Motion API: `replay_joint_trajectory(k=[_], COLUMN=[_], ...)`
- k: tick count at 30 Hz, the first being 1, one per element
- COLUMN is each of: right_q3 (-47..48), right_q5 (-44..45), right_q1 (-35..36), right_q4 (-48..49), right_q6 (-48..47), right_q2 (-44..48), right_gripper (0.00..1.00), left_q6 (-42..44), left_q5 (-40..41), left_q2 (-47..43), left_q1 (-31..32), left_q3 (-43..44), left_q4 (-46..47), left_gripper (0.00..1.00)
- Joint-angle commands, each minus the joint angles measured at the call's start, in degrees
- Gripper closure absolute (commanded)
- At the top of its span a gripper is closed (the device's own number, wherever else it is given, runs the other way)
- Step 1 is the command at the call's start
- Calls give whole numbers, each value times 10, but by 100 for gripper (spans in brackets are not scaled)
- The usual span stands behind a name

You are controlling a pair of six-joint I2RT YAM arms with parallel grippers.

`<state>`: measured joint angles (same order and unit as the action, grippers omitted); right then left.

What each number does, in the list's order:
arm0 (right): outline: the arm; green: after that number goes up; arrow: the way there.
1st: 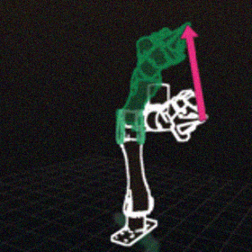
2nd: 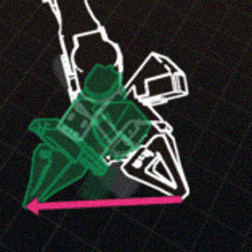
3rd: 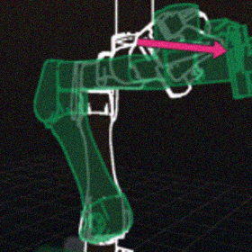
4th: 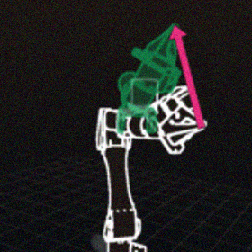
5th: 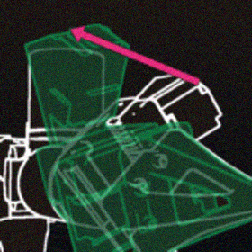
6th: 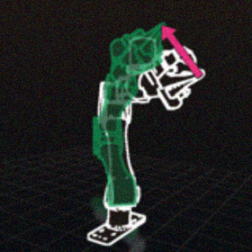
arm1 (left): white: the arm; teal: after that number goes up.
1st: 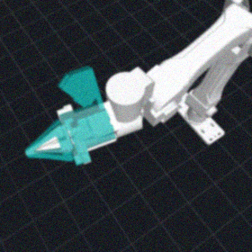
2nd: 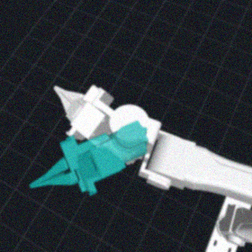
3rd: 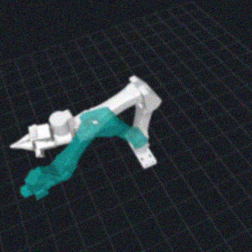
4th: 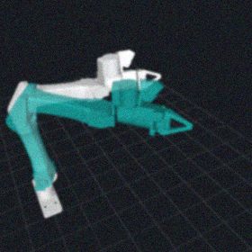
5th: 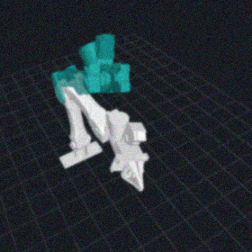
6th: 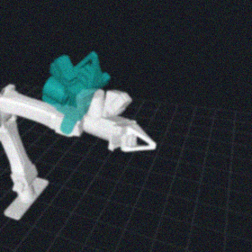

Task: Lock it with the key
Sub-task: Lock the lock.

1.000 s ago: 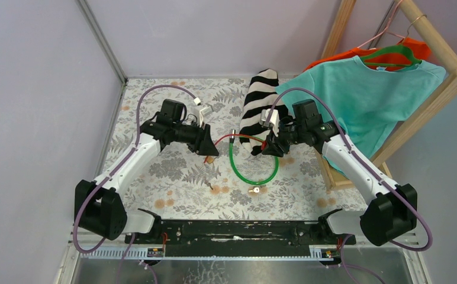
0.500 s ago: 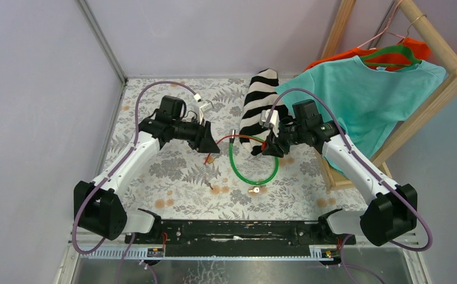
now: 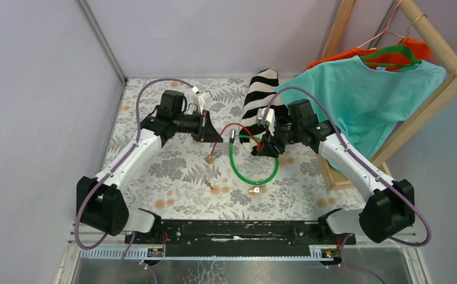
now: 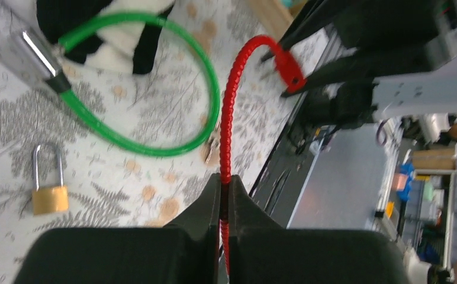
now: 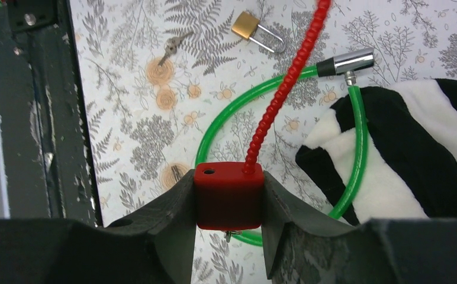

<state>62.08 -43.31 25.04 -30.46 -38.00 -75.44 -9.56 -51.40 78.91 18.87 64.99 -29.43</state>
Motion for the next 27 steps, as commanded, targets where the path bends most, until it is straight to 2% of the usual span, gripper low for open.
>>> replay_joint_trajectory(k=[1,6,10,19,27], right_q3=[50,76,85,51,37], right_q5=[-64,-76,-75,-126,-131], right_q1=[16,26,43,68,74], right_q4=[121,227,266,300,331], right_q6=[114,237,285,308,334], right_q2=[-31,-66,-84,-85,-84], right_gripper=[100,100,100,100,100], left_q6=[-213,-318,-370,-398,-406], left_q5=[17,133,178,208,214], left_q2=[8,27,46,62,55], left_q1=[20,49,67,78,87], left_q3=[4,12,19,14,-2], left_q4=[210,284,310,332,337], left_gripper=[100,100,100,100,100])
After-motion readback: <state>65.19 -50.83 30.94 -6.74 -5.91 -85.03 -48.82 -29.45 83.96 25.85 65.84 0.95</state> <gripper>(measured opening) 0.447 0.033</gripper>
